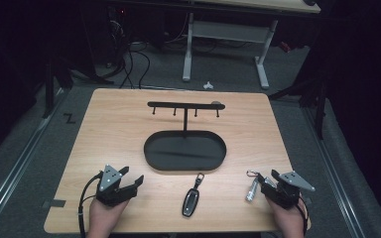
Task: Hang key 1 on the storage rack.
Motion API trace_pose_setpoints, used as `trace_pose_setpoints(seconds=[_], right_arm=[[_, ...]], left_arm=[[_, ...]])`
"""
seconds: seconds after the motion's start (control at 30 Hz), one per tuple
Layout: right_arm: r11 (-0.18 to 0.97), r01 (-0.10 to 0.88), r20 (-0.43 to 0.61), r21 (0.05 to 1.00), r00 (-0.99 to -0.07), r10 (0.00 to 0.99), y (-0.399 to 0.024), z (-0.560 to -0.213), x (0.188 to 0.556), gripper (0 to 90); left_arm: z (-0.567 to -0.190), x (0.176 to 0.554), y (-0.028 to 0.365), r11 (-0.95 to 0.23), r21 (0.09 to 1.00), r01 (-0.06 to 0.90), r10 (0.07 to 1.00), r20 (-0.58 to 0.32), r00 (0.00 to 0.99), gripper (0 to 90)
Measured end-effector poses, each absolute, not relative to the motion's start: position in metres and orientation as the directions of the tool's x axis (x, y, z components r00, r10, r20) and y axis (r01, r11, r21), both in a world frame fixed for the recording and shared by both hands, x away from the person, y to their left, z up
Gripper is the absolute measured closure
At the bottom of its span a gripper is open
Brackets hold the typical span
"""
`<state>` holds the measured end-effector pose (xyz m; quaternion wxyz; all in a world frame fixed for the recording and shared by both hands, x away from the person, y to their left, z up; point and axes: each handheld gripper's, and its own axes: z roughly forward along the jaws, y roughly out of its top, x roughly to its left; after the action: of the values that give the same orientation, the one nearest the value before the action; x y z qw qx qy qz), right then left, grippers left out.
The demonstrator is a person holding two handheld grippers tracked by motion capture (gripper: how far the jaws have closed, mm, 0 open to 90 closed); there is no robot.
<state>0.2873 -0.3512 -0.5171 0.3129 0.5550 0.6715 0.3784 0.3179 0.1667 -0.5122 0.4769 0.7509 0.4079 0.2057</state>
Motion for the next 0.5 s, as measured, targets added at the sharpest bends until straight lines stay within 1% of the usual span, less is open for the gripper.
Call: trace_pose_setpoints(seconds=[0.1, 0.2, 0.3, 0.37, 0.5], right_arm=[[0.126, 0.514, -0.019, 0.848, -0.208, 0.978, -0.3474, -0.5199, 0.2863, 39.7], [0.12, 0.52, -0.009, 0.846, -0.21, 0.978, -0.3465, -0.5202, 0.2858, 39.4], [0.154, 0.515, -0.038, 0.843, -0.23, 0.973, -0.3453, -0.5206, 0.285, 42.2], [0.163, 0.514, -0.043, 0.842, -0.237, 0.97, -0.3442, -0.5204, 0.2839, 45.0], [0.164, 0.518, -0.02, 0.84, -0.272, 0.962, -0.3423, -0.5173, 0.2844, 51.5]], left_arm=[[-0.5141, 0.3185, 0.1657, -0.232, 0.877, 0.42, 0.804, -0.071, 0.591, 35.1], [-0.515, 0.3188, 0.1624, -0.247, 0.876, 0.414, 0.795, -0.062, 0.604, 35.1], [-0.5158, 0.3189, 0.1605, -0.268, 0.874, 0.406, 0.796, -0.037, 0.604, 34.7], [-0.516, 0.319, 0.1611, -0.262, 0.874, 0.409, 0.796, -0.044, 0.603, 34.7], [-0.5145, 0.318, 0.1614, -0.263, 0.876, 0.404, 0.796, -0.04, 0.604, 34.8]])
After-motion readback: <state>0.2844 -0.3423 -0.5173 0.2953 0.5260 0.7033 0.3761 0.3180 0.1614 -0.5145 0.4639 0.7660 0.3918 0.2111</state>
